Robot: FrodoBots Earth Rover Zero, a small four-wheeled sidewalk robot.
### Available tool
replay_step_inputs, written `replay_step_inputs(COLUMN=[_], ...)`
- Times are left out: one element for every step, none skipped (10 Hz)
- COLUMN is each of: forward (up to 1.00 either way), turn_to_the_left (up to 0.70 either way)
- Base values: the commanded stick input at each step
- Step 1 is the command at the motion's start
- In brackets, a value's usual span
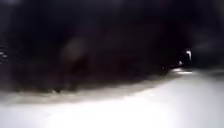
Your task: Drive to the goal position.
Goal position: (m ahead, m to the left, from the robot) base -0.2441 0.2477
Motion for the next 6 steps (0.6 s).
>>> replay_step_inputs(forward=[0.0,0.0,0.0,0.0,0.0,0.0], turn_to_the_left=[-0.7,-0.7,-0.7,-0.7,-0.7,-0.7])
